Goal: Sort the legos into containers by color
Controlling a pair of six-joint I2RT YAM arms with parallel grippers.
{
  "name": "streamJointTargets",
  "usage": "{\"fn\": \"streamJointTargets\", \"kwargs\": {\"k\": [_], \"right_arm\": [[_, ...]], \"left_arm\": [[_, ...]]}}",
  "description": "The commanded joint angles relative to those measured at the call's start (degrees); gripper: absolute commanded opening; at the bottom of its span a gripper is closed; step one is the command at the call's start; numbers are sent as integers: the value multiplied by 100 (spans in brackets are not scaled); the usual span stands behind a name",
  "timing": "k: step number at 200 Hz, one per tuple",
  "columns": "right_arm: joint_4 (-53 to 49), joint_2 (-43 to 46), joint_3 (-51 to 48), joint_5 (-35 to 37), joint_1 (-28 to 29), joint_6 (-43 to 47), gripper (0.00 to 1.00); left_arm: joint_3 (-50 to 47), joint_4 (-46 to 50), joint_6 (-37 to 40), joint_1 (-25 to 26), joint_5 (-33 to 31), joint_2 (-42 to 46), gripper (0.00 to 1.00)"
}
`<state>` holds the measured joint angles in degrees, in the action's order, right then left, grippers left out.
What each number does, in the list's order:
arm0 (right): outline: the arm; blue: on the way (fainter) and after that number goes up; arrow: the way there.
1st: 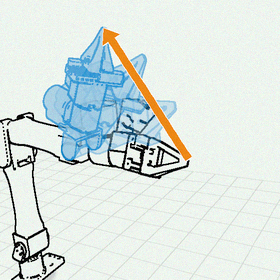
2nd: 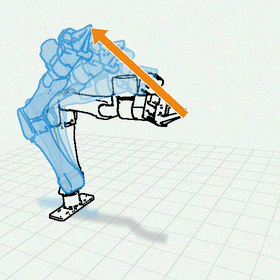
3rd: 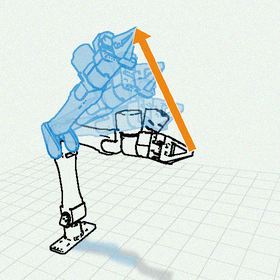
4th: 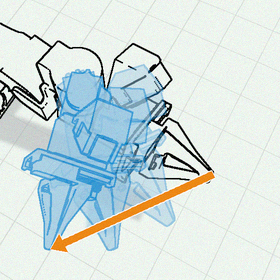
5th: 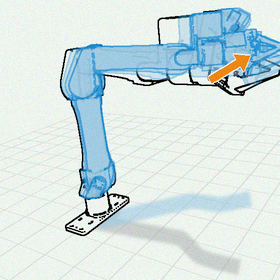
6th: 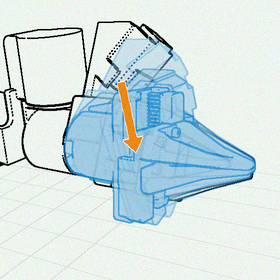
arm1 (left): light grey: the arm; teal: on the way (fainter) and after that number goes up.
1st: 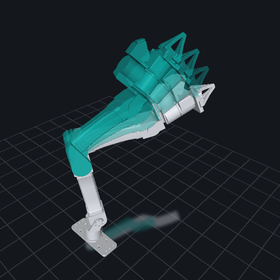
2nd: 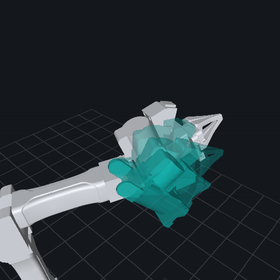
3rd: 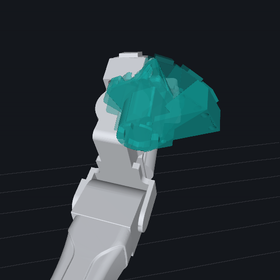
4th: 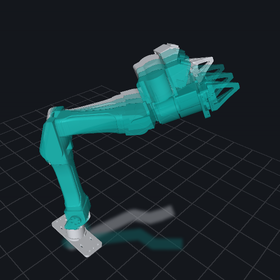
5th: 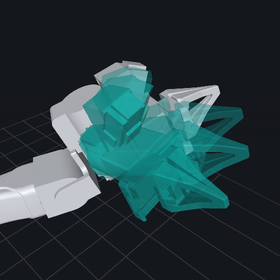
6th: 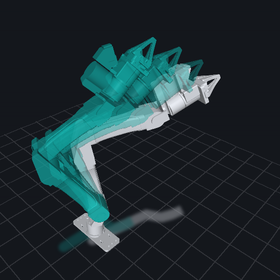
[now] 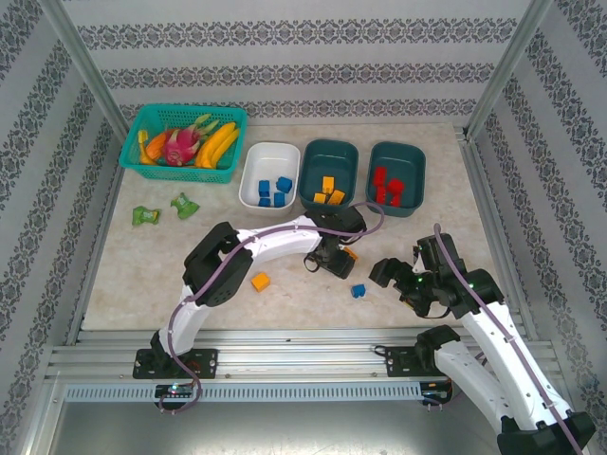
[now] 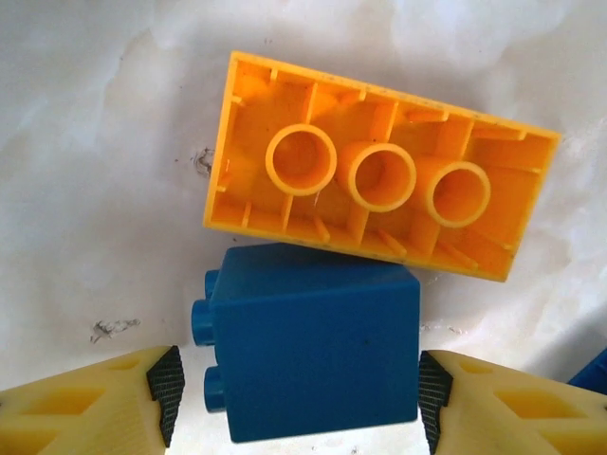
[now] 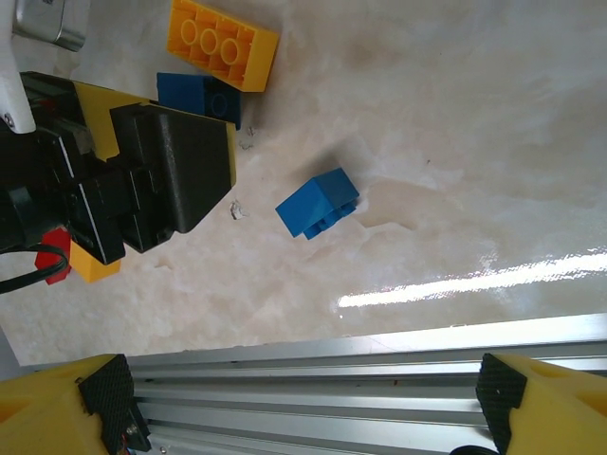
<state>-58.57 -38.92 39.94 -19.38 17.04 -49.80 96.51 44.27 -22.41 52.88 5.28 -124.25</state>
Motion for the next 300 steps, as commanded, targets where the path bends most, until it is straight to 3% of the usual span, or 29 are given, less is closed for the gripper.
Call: {"fn": "streamJointTargets", "kwargs": {"k": [1, 49, 91, 111, 139, 166, 217, 252, 300], "right_arm": [[-120, 17, -13, 15, 36, -65, 95], [-55, -87, 13, -7, 28, 52, 92], [105, -311, 310, -112, 28, 396, 91], [388, -533, 536, -346, 48, 601, 90], [1609, -1058, 724, -1071, 210, 697, 90], [2626, -1737, 1225, -1024, 658, 744, 92], [4967, -2840, 1600, -461, 1056, 244, 93], [4844, -3696, 2277, -569, 1097, 278, 93], [4660, -3907, 2328, -593, 1091, 283, 93]], "left_arm": [[243, 196, 112, 80, -149, -135, 63], [207, 123, 106, 73, -195, -37, 41], [80, 351, -123, -96, -401, 568, 39], [-85, 481, -262, -371, -438, 1064, 38], [-62, 876, -257, -973, -422, 1501, 38], [39, 1127, -152, -1723, -416, 1614, 38], [919, 1501, 103, -2766, -571, 799, 37], [1699, 1726, 175, -3119, -730, 11, 36], [2539, 1939, 229, -3265, -883, -903, 35]]}}
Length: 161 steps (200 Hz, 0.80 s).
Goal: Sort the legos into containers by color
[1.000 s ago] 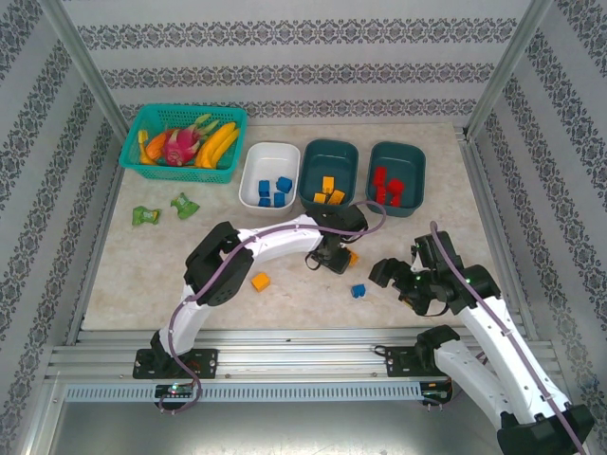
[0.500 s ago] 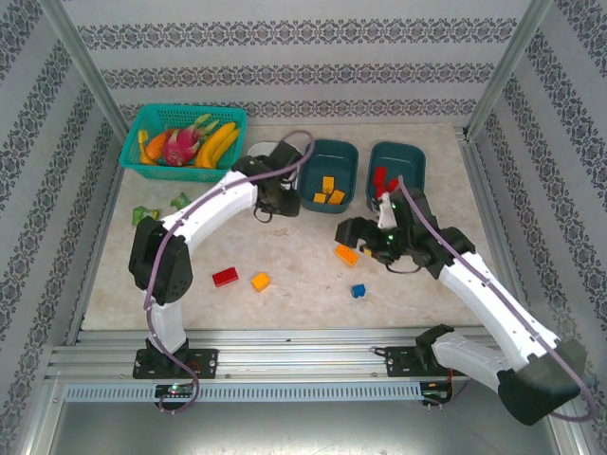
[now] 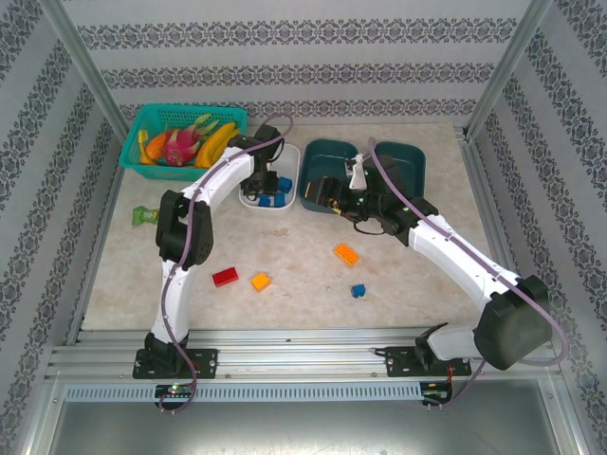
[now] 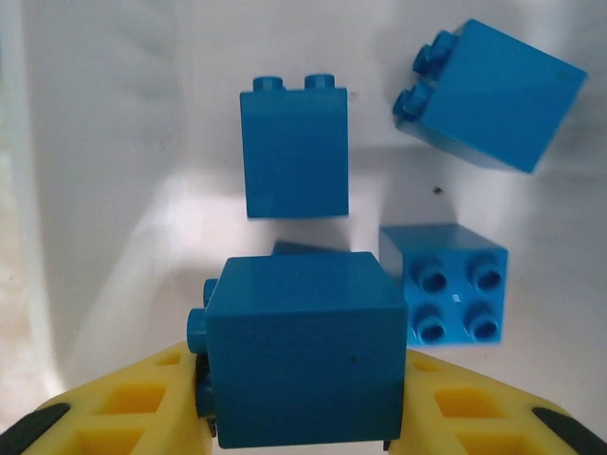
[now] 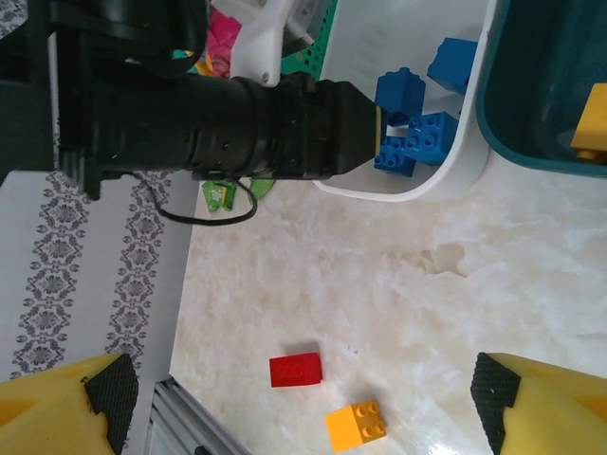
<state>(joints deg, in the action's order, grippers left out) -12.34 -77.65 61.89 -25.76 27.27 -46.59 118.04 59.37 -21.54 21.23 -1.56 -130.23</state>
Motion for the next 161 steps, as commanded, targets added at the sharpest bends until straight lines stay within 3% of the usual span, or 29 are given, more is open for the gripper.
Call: {"fn": "streamJointTargets", "kwargs": {"k": [1, 44, 101, 128, 161], "right_arm": [[38, -33, 128, 45, 68, -37, 93], [-107, 16, 9, 105, 51, -57, 93], [-199, -13, -31, 89, 47, -26, 93], [-199, -31, -41, 68, 51, -35, 93], [-217, -29, -53, 63, 68, -19, 93]], "left_arm": [[399, 427, 141, -101, -201, -311, 35], [624, 522, 107, -117, -178, -602, 37], [540, 457, 94, -99, -159, -404, 50], [505, 461, 32, -91, -205, -230, 63], [518, 446, 1, -89, -230, 14, 66]]}}
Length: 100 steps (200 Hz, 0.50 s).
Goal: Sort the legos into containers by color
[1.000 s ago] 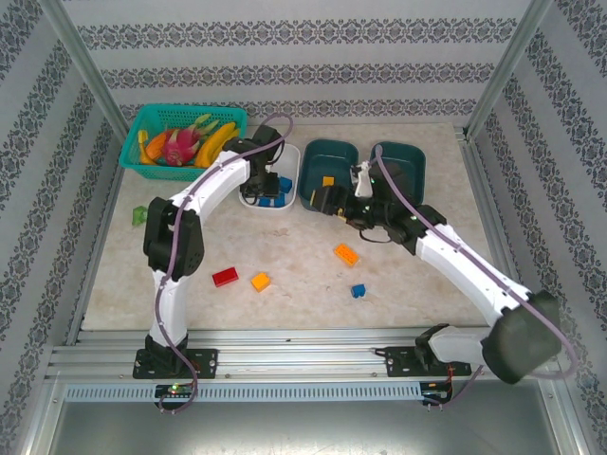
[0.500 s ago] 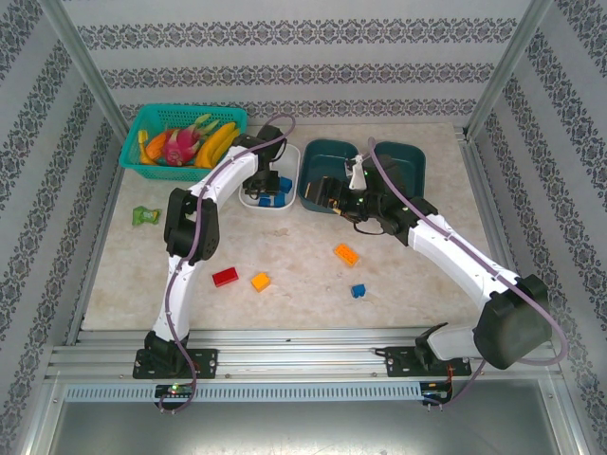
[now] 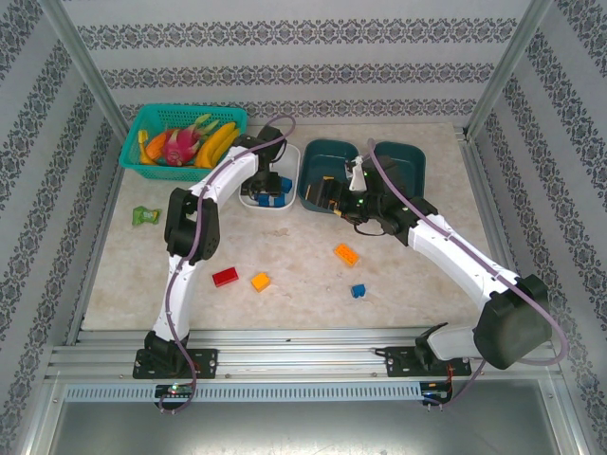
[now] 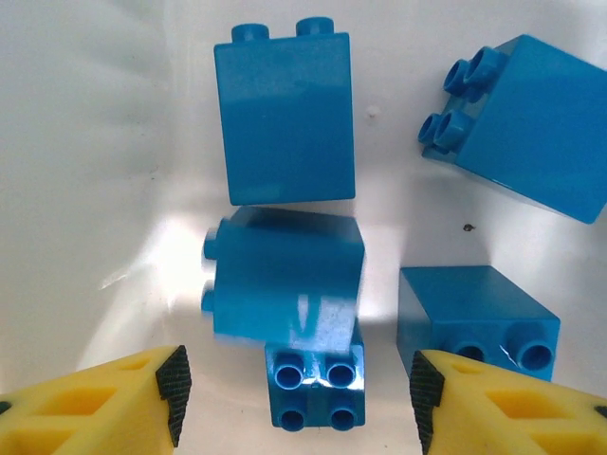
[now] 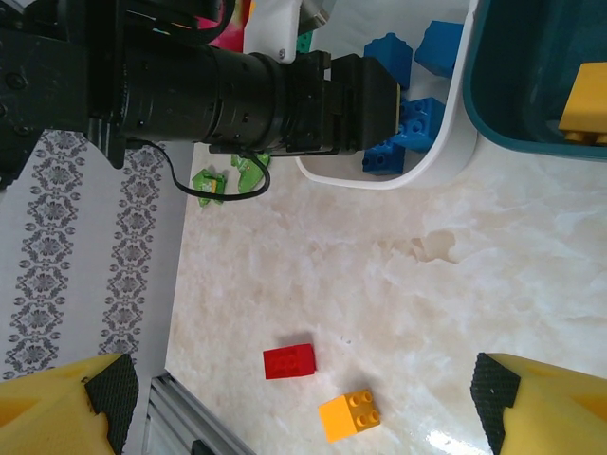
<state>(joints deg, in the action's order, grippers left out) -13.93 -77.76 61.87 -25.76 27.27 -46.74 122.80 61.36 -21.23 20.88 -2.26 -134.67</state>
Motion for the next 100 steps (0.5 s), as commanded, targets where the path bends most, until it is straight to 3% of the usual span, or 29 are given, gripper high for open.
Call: {"fn": "streamJointTargets", "kwargs": {"k": [1, 55, 80, 100], "right_arm": [[-61, -10, -51, 67, 68, -3, 93], [-563, 115, -10, 372, 162, 340, 91], [-1013, 141, 109, 703, 369, 805, 90], [-1550, -107, 573, 1058, 892, 1697, 89]], "left_arm": [[46, 246, -30, -52, -165, 463, 66], [-194, 177, -284, -63, -162, 1477, 69], [-1087, -196, -606, -76, -12, 2601, 76], [-2198, -473, -1021, -76, 141, 3772, 79]]}}
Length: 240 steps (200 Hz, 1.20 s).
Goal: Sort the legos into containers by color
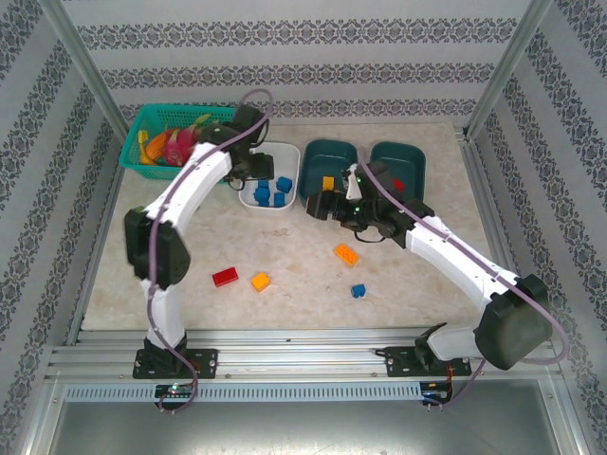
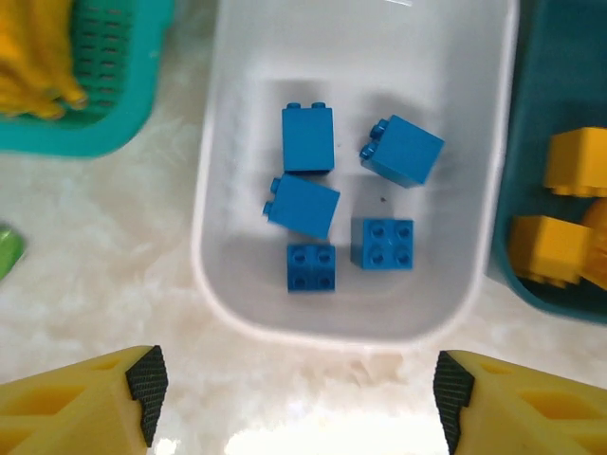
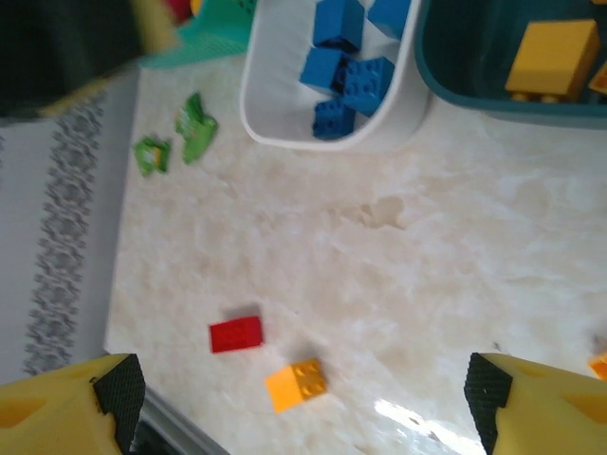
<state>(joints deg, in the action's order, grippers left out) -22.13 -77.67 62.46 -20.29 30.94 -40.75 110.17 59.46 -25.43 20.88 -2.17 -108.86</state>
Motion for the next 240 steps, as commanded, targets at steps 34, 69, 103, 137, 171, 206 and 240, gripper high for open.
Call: {"fn": "streamJointTargets", "kwargs": {"k": [34, 69, 103, 137, 171, 206, 240], "right_arm": [[-919, -907, 1136, 680, 1712, 2897, 89], [-551, -1828, 1587, -37, 2388, 4503, 91], [-724, -2957, 2296, -79, 2772, 5726, 92], [-712, -3929, 2991, 320, 2836, 6353, 97], [-881, -4752, 3769, 637, 2865, 6479, 98], [-1196, -5398, 4362, 967, 2974, 6488, 97], [-1348, -5768, 4792, 985, 2982, 6197, 93]], "left_arm": [[-3616, -914, -1622, -57, 362, 3717, 81], [-5488, -479, -2313, -39, 139, 6134, 83], [-5937, 698, -2921, -40, 9, 7636, 83], [-6032, 1404, -3240, -39, 132, 8544, 83], [-5877, 1639, -3262, -39, 132, 8826, 83], [-5779, 1675, -3214, -38, 199, 8852, 83], [-5667, 1718, -3144, -40, 165, 8864, 82]]}}
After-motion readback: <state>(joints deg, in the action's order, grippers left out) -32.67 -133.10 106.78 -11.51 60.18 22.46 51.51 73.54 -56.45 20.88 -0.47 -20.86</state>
